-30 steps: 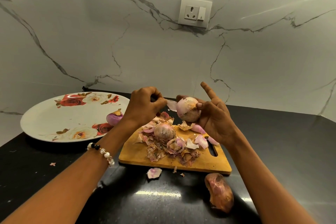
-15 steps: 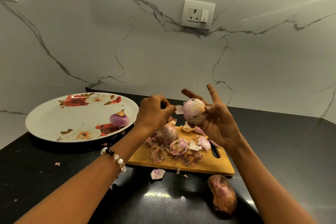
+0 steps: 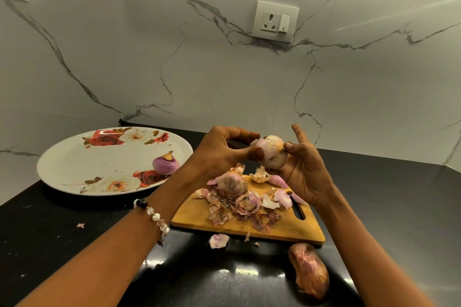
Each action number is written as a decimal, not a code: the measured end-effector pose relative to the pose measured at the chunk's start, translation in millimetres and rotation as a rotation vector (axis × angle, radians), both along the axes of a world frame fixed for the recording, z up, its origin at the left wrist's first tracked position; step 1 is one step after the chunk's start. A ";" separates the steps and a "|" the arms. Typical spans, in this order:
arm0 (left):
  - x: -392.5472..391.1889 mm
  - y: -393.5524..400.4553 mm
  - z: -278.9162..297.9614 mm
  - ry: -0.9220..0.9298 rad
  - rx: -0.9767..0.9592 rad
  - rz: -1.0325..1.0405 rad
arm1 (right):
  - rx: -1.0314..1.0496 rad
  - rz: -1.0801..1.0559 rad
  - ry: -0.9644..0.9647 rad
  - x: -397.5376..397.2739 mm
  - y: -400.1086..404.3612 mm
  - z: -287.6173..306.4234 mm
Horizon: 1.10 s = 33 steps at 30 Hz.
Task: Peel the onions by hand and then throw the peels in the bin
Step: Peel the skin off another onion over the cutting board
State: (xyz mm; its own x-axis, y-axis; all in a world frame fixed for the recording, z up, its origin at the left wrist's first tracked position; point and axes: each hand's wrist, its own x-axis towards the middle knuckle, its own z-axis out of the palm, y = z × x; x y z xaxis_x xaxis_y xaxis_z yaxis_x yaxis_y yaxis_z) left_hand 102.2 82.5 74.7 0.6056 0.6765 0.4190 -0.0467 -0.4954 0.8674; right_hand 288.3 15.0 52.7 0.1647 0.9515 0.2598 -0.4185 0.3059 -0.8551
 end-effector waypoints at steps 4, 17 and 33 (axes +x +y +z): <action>-2.2 0.8 2.3 -0.025 -0.003 0.014 | -0.003 -0.021 0.018 -2.9 -1.4 2.2; 11.8 -5.2 -9.0 -0.125 0.435 0.379 | 0.022 -0.021 0.135 -6.1 -6.1 5.6; 10.1 -4.6 -10.2 -0.125 0.048 0.099 | -0.057 0.018 0.177 -6.2 -7.1 5.7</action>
